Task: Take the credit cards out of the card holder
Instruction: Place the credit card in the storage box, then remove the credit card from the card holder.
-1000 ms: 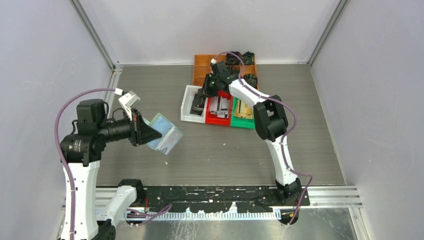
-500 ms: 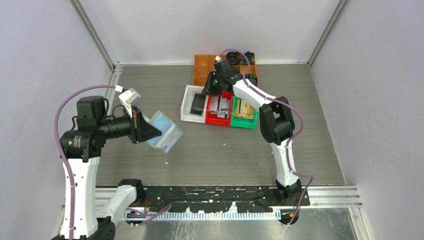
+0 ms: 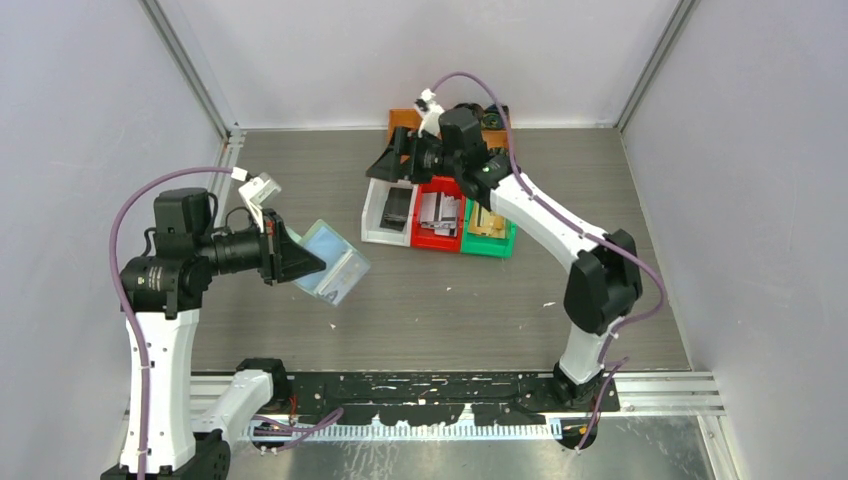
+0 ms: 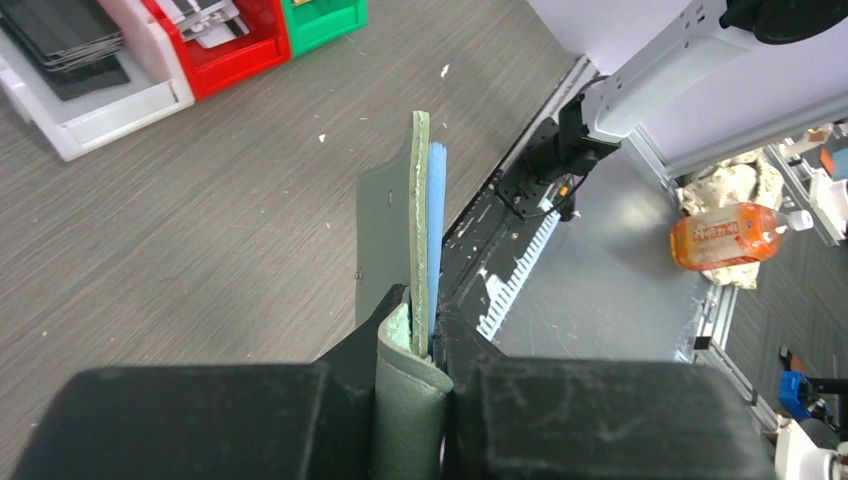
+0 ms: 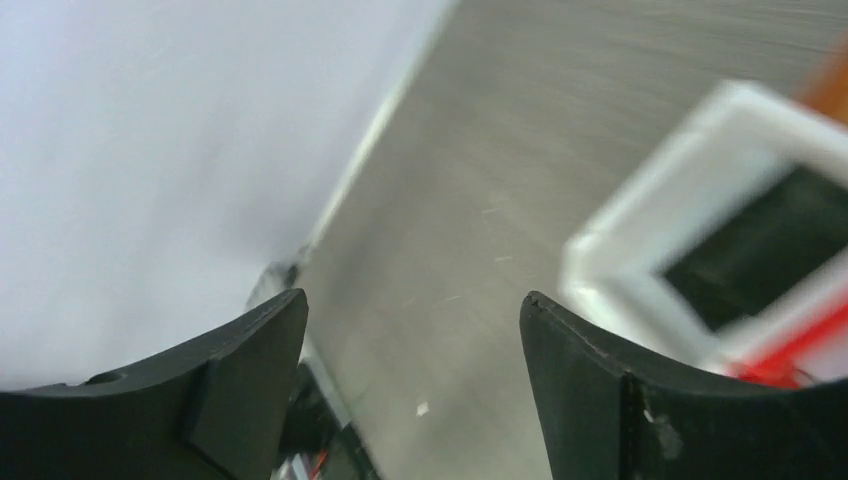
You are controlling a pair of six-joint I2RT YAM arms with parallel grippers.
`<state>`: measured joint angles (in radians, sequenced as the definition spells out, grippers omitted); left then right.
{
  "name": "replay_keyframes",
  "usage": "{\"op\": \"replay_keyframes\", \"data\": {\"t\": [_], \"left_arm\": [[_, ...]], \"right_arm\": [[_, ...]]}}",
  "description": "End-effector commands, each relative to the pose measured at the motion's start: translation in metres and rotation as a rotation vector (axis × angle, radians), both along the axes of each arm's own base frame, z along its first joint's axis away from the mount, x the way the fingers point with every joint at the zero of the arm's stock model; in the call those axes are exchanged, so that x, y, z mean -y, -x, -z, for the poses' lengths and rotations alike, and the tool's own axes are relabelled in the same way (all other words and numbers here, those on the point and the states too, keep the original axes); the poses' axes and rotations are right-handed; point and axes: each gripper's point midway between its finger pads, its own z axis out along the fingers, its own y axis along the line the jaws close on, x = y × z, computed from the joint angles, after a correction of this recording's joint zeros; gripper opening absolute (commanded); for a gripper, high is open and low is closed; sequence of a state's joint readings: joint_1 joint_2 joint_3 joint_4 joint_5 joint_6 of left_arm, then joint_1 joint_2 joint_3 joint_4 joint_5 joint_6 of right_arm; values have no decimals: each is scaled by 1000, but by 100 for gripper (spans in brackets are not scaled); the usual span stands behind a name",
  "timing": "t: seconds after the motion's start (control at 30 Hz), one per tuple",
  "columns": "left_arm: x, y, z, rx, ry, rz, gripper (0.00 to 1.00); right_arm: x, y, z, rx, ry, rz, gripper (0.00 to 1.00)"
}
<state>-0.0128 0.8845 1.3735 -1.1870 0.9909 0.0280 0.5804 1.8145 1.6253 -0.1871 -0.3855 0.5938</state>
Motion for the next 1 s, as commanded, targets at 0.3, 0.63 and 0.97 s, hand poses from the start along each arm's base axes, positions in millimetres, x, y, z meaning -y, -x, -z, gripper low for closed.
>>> {"op": "replay_keyframes", "data": {"t": [0.3,0.63,0.97], "left_arm": [[17,33,-14,17,120,211,1],[19,46,-19,43,144,267,0],[22,62,-22,68,176,319,0]], "right_arm": [[-29,216,-125,315,-293,-751,87],[-29,252,-96,283,-174,-830,85],[-25,269,-89,289,-172,-879,79]]}}
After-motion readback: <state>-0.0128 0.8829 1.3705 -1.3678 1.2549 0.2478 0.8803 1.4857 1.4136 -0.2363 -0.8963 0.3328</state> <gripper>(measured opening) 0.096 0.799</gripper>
